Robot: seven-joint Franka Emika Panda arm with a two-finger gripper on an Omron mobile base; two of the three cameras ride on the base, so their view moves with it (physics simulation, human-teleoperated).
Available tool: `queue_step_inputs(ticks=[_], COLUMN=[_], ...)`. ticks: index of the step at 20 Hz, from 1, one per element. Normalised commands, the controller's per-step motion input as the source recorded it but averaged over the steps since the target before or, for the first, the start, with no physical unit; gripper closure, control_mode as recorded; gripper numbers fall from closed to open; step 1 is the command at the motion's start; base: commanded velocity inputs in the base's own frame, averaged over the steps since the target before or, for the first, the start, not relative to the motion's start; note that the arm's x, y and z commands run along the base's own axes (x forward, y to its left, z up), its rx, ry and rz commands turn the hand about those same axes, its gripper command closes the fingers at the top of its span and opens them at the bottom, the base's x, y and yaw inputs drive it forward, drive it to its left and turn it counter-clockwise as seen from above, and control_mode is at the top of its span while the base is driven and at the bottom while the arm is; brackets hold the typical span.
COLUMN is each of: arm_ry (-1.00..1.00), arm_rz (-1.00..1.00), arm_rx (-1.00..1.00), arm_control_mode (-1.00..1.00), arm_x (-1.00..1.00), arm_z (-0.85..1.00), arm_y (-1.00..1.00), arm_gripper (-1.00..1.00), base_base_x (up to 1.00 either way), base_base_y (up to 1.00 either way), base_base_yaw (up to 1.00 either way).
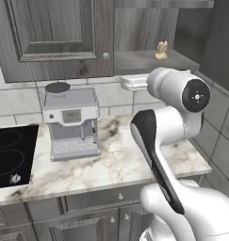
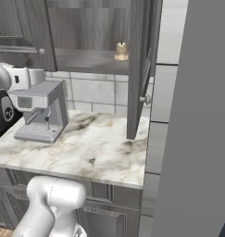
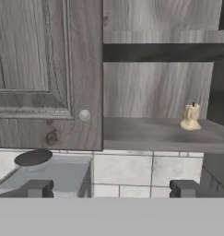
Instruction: Get the candle and the beer from the cabinet and move them to the dining counter.
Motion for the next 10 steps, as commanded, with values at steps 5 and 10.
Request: queue_step_inputs(ticks=[5, 10], arm_ry=[0.0, -0.08], arm_rz=[-0.1, 0.03], arm_rx=[0.0, 0.0], arm_control_mode=[-1.0, -1.0], arm_x=[0.14, 0.18], arm_z=[0.05, 0.0], arm_y=[-0.15, -0.04], arm_gripper=[-1.0, -1.0], base_base_x=[0.0, 0.0], base_base_y=[0.0, 0.0], base_base_yaw=[0.0, 0.0])
